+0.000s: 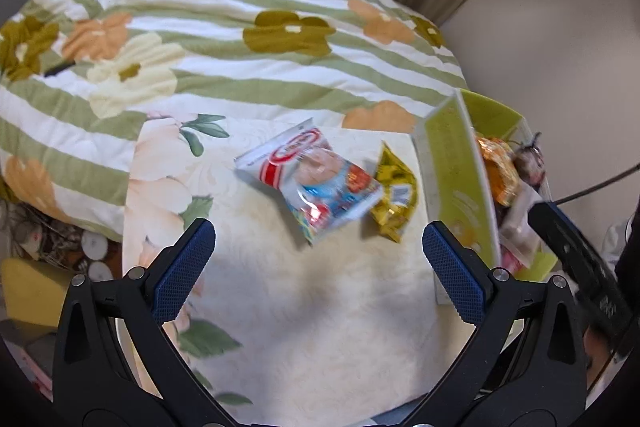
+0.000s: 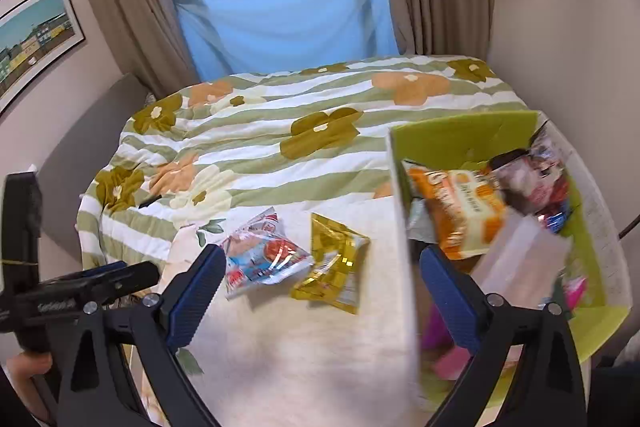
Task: Organize snacks
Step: 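Move both grippers back toward the Oishi shrimp bag and gold bag, then grasp the Oishi shrimp bag with the left gripper while the right grasps the gold bag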
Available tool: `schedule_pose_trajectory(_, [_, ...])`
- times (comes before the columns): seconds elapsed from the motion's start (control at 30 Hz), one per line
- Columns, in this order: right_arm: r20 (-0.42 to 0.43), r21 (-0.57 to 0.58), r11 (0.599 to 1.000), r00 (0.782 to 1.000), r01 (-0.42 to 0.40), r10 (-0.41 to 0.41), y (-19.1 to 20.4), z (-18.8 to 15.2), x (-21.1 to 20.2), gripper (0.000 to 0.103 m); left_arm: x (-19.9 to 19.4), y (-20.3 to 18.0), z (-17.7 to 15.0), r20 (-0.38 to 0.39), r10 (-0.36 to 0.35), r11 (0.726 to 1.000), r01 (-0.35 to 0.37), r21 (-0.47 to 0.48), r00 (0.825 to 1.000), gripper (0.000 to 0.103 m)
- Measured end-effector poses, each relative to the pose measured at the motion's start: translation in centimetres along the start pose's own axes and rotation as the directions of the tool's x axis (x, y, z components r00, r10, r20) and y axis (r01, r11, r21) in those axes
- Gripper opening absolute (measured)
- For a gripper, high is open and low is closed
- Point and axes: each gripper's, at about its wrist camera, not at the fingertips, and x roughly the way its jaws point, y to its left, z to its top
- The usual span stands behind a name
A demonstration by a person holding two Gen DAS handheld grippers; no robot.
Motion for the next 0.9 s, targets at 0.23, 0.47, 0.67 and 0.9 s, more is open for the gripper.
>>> schedule_pose_trajectory(0.23, [-0.004,0.038,0.995,0.995,0.096,-0.096,1.9,-1.0,4.1,0.097,7.0,2.4,3.3,-0.110,-0.078,0.993,0.068,-0.094,0.991,0.103])
schedule_pose_trajectory(0.47, [-0.053,0.062,0.988,0.989,0.139,-0.136,1.8,-2.3,7.8,0.097,12.7,1.9,4.3,-0.157,-0.036,0.988,0.011,-0.157,0.987,0.103])
schedule_pose_trajectory(0.67, [-0.090,0.026,0.992,0.988,0.127,-0.124,1.8,-2.5,10.3,0.097,15.1,2.7,4.1,-0.164,0.022,0.974,-0.059,-0.220,0.986,0.103])
schedule_pose_trajectory(0.9, [-0.123,-0.031,0.996,0.988,0.088,-0.092,2.3,-2.3,12.2,0.097,16.7,3.2,3.1,-0.198,0.022,0.968,-0.071,-0.241,0.980,0.103])
